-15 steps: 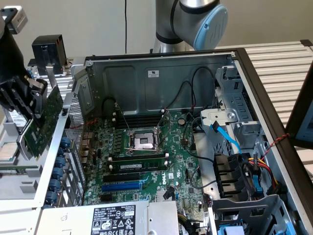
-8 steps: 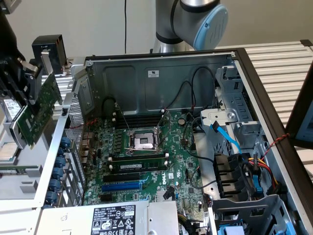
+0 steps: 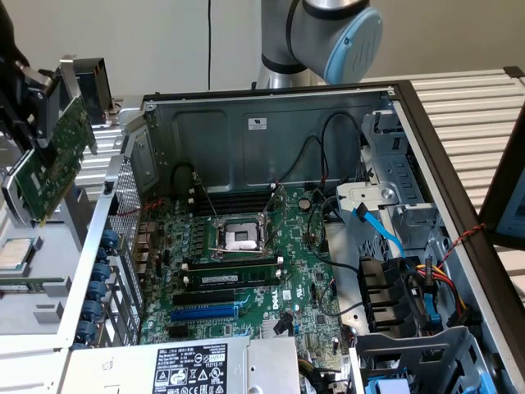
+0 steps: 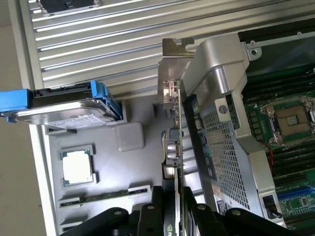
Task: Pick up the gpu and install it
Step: 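Pick up the gpu and move the gpu toward the slot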
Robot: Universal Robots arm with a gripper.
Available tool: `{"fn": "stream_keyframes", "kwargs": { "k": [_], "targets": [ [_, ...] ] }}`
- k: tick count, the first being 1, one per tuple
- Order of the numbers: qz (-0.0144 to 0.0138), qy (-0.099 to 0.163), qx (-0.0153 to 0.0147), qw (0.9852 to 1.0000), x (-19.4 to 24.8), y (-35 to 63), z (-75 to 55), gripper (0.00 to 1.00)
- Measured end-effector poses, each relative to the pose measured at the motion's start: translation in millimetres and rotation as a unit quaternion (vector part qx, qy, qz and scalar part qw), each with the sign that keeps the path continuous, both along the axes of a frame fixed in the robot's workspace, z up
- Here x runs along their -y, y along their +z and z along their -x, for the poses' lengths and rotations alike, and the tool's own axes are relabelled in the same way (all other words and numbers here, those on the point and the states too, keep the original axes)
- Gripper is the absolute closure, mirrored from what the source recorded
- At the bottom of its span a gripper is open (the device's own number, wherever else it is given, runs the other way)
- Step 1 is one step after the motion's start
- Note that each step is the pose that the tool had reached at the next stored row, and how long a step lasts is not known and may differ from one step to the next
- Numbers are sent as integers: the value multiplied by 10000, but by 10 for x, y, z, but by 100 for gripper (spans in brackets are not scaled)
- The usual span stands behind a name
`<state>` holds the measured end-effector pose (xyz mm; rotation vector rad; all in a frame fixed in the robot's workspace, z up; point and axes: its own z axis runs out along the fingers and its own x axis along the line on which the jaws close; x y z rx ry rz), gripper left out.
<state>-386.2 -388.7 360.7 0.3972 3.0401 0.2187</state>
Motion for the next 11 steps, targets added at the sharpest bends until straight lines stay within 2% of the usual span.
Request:
{"fn": "stream_keyframes", "kwargs": {
  "k": [4,6,8,11],
  "targets": [
    [0,0,-7,10000,0,180,0,73],
    [0,1,-21,10000,1,269,-2,73],
    [0,1,-51,10000,3,356,-26,73],
    [0,0,-115,9999,7,451,-76,73]
  ]
}}
